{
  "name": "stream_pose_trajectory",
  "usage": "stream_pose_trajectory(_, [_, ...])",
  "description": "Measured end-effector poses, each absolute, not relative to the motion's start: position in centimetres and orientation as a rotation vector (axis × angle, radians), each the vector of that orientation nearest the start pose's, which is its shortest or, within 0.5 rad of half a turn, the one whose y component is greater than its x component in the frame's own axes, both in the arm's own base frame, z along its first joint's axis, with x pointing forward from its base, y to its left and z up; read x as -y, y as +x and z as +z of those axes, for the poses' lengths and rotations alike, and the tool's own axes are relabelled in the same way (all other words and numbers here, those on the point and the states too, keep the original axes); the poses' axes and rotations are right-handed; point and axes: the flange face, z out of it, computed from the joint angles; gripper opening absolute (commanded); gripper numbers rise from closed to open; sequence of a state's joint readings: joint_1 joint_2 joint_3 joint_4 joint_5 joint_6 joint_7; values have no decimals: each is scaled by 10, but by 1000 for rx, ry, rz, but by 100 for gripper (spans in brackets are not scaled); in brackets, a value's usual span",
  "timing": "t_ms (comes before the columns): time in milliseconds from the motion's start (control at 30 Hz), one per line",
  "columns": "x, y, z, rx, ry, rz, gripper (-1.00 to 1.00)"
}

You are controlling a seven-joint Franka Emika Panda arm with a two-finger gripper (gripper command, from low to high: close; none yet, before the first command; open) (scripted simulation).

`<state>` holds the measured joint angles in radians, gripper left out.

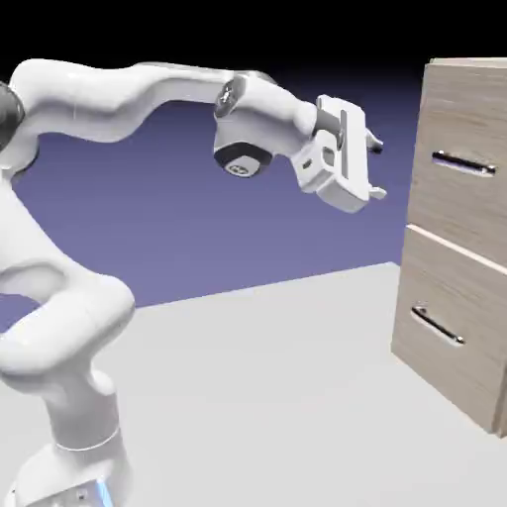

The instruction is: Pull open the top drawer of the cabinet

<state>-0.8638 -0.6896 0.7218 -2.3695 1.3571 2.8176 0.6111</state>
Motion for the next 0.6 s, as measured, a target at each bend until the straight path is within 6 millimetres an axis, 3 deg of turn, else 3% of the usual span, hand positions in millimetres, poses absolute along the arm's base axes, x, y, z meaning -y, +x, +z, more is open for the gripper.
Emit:
stream_pose_trajectory(300, [28, 462, 606, -1598, -1151, -921, 0])
stream_pose_trajectory(600, [16, 510, 586, -1556, -915, -795, 0])
